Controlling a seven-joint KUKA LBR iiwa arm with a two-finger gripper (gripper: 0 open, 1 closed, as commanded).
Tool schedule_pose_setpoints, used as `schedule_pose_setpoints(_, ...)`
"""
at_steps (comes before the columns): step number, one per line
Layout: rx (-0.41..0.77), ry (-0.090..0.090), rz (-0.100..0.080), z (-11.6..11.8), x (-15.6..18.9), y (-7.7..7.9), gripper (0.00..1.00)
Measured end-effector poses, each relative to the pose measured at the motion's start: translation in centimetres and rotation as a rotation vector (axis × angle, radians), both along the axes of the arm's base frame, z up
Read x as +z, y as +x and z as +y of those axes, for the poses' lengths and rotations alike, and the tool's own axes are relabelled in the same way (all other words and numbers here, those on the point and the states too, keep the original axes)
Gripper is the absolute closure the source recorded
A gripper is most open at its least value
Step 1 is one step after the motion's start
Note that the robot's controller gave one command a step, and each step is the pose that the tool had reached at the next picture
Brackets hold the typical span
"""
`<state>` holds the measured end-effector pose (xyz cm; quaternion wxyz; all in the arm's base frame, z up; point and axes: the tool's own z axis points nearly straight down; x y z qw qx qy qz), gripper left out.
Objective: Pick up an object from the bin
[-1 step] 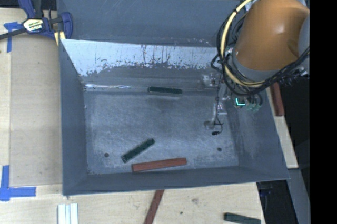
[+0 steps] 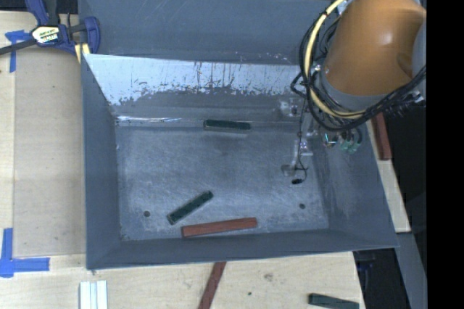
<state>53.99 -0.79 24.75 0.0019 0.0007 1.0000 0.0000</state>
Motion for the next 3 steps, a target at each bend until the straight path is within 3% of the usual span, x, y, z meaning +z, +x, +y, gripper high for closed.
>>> schedule_pose_setpoints(1,0.039,-0.001,-0.006,-1.2,-5.1,-1.7,0.00)
schedule_pose_setpoints(2,-0.096,0.000,0.004,0.3,-8.5,-2.4,0.00)
schedule_pose_setpoints(3,-0.097,0.001,-0.005,3.4,-14.1,-4.1,0.00)
